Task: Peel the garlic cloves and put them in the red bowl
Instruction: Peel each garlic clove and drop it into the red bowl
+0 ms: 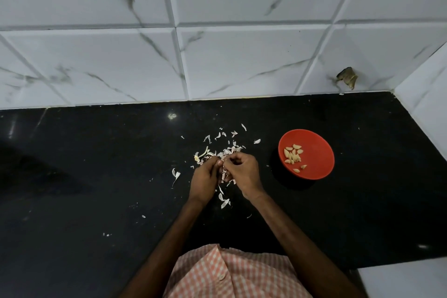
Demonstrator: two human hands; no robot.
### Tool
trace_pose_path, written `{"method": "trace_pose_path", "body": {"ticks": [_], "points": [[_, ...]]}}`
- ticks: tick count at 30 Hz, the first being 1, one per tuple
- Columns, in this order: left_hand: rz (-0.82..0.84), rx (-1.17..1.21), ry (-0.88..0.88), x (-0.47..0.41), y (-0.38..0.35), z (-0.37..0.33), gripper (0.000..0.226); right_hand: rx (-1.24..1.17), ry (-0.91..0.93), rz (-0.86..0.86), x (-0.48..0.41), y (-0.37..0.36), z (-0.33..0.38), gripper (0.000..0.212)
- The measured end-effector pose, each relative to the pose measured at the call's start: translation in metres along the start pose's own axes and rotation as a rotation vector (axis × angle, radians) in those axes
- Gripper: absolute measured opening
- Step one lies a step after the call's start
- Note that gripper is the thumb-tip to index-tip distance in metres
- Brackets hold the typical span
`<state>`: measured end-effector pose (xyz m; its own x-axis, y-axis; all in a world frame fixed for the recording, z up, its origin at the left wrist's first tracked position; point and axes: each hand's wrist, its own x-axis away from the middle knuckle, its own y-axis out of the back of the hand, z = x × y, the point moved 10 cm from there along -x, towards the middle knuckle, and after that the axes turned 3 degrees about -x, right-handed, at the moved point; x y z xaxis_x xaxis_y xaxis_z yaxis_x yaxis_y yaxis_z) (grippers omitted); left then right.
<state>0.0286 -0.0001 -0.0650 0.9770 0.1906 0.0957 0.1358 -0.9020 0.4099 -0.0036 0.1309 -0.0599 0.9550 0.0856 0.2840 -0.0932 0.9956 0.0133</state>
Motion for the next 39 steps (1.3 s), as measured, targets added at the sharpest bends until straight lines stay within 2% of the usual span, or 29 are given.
{"method": "trace_pose_path", "body": {"ticks": [8,11,14,19,23,32,39], "points": [[0.049,0.123,-0.021,-0.002,0.001,-0.002,0.035,-0.062,-0.036,0.037,-0.001,-0.005,-0.001,0.013],[0.010,0.189,-0.020,-0.004,0.006,-0.006,0.029,-0.093,-0.016,0.073,-0.004,-0.008,0.004,0.010],[-0.039,0.278,-0.002,-0.004,0.013,-0.006,0.014,-0.071,0.019,0.126,-0.005,-0.011,0.010,0.009],[-0.105,0.363,-0.026,-0.001,0.023,-0.014,0.011,0.017,0.146,0.223,-0.005,-0.018,0.024,0.006],[-0.110,0.381,0.044,-0.002,0.023,-0.004,0.013,0.206,0.295,0.170,-0.005,-0.013,0.036,0.005],[0.115,0.476,0.263,0.005,-0.001,0.006,0.017,0.294,0.391,0.246,-0.006,-0.014,0.038,0.012],[0.078,0.681,0.349,0.011,-0.010,-0.006,0.019,0.370,0.545,0.207,0.001,-0.019,0.057,0.009]]}}
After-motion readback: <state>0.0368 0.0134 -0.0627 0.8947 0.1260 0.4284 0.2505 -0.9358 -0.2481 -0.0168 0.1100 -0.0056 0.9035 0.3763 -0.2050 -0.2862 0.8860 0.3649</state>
